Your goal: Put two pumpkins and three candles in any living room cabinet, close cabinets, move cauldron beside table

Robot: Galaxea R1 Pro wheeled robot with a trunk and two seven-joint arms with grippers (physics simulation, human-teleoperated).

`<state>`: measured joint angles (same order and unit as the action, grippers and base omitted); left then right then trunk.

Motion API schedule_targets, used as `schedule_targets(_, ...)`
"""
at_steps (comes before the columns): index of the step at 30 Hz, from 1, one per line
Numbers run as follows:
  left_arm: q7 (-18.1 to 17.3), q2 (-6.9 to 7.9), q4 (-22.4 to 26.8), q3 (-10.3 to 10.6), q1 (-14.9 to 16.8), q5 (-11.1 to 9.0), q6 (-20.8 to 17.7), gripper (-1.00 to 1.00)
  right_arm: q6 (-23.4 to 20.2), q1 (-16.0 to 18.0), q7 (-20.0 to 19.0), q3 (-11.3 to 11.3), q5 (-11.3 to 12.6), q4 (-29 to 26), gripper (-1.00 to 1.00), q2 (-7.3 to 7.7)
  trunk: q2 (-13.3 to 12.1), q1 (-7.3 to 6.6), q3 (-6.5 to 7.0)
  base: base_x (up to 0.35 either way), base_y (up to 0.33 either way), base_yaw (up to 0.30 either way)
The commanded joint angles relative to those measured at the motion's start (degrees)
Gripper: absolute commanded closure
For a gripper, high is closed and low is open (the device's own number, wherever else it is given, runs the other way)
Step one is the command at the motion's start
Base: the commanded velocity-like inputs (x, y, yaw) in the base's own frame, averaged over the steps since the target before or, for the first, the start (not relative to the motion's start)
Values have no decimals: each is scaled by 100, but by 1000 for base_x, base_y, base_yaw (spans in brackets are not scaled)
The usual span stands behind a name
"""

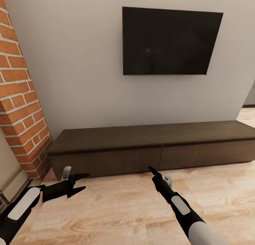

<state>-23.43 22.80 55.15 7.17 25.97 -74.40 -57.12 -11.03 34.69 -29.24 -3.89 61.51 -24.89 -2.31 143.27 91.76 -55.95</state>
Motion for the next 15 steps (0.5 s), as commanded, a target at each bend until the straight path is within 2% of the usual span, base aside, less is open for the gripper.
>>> schedule_targets(1, -48, 5, -4, 12, 4, 30, -1, -100, -58, 3, -32, -41, 37, 1, -100, -6, 2, 2, -6, 333, 0, 0)
schedule_targets(6, -48, 3, -4, 12, 4, 30, -1, -100, -57, 3, -53, -38, 121, 2, -100, -6, 2, 2, -6, 329, -25, 0)
schedule_targets(9, -48, -2, -4, 12, 4, 30, -1, -100, -61, 3, -55, -34, 220, 2, -100, -1, 2, 2, -6, 286, -133, 0)
schedule_targets(15, -48, -3, -4, 12, 4, 30, 1, -100, -63, 3, -55, -33, 252, 2, -100, 2, 2, 2, -6, 280, -152, 0)
